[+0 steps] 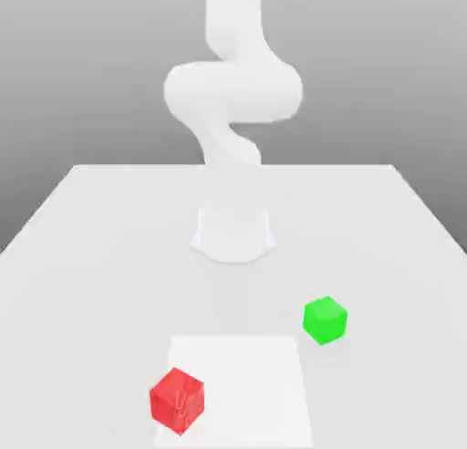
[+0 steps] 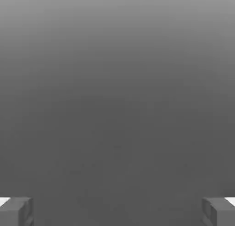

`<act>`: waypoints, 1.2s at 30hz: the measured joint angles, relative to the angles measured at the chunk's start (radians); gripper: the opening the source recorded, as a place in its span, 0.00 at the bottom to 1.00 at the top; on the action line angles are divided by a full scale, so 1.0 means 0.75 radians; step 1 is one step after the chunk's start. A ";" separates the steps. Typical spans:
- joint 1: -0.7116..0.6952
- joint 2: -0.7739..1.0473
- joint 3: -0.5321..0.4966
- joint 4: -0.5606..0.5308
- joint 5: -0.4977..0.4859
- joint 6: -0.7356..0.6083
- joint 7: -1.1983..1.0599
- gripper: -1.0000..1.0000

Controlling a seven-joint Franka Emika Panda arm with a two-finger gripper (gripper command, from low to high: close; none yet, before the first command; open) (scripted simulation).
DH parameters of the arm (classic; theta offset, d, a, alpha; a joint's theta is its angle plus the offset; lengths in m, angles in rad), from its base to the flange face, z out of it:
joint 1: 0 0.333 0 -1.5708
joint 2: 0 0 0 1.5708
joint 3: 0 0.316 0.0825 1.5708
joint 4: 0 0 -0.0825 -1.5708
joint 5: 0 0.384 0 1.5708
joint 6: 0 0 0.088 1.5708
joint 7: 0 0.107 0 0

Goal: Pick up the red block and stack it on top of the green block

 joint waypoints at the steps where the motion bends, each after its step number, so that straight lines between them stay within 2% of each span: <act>1: -0.016 0.053 0.007 -0.013 -0.006 0.022 0.027 0.50; 15: -0.175 0.735 0.043 -0.186 -0.075 0.309 0.379 0.50; 23: -0.219 1.117 0.025 -0.284 -0.019 0.475 0.511 0.50; 28: -0.218 1.358 0.018 -0.266 -0.021 0.660 0.533 0.50; 29: -0.215 1.399 0.014 -0.260 -0.024 0.694 0.536 0.00; 36: -0.216 1.405 0.015 -0.259 -0.027 0.701 0.539 0.00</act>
